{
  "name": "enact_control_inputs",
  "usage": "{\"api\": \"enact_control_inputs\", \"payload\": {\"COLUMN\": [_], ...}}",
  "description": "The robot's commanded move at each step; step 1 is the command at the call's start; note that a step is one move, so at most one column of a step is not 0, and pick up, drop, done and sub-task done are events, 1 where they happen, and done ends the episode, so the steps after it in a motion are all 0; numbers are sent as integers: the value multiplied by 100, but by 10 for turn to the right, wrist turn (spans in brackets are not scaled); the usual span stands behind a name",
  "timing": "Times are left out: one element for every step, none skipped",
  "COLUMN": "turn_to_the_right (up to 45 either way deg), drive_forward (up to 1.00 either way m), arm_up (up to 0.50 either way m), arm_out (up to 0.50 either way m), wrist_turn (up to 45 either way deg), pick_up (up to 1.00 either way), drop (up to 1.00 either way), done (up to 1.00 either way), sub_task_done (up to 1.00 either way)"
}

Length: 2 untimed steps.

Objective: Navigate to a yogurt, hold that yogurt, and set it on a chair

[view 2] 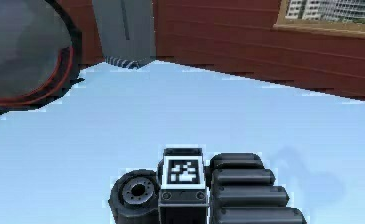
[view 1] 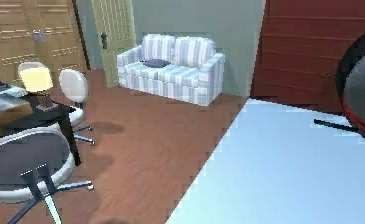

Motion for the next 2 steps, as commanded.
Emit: {"api": "enact_control_inputs", "payload": {"turn_to_the_right": [-30, 0], "drive_forward": [0, 100], "arm_up": [0, 0], "arm_out": [0, 0], "wrist_turn": [0, 0], "pick_up": [0, 0], "drop": [0, 0], "done": [0, 0], "sub_task_done": [0, 0]}}
